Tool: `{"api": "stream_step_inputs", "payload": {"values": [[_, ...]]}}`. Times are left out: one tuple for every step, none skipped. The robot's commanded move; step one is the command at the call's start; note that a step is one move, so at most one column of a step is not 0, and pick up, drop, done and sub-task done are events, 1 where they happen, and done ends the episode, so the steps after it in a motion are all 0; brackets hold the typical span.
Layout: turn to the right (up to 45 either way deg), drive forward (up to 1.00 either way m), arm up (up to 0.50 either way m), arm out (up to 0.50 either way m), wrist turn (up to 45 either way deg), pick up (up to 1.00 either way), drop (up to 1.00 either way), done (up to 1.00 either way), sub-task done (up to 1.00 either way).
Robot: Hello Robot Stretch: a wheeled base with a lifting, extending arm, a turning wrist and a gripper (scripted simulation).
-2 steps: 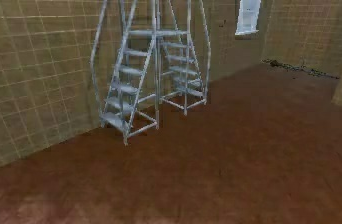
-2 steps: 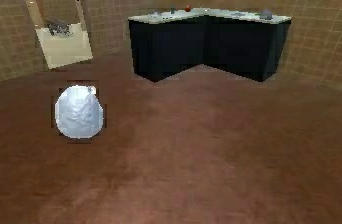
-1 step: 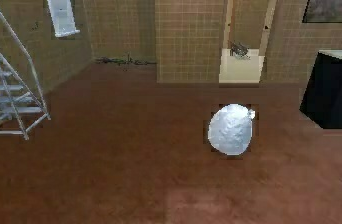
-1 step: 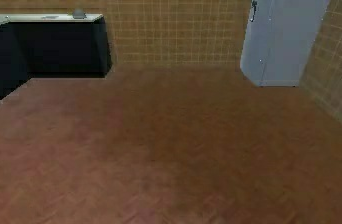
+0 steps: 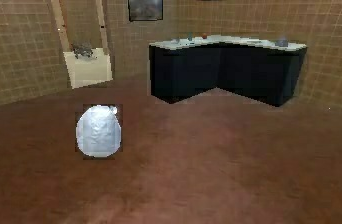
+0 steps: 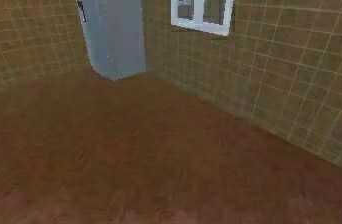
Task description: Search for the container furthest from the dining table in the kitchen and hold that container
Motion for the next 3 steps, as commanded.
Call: {"api": "stream_step_inputs", "payload": {"values": [[0.0, 1.0, 0.0, 0.0, 0.0, 0.0, 0.0, 0.0, 0.0], [3.0, 0.0, 0.0, 0.0, 0.0, 0.0, 0.0, 0.0, 0.0], [0.0, 0.45, 0.0, 0.0, 0.0, 0.0, 0.0, 0.0, 0.0]]}}
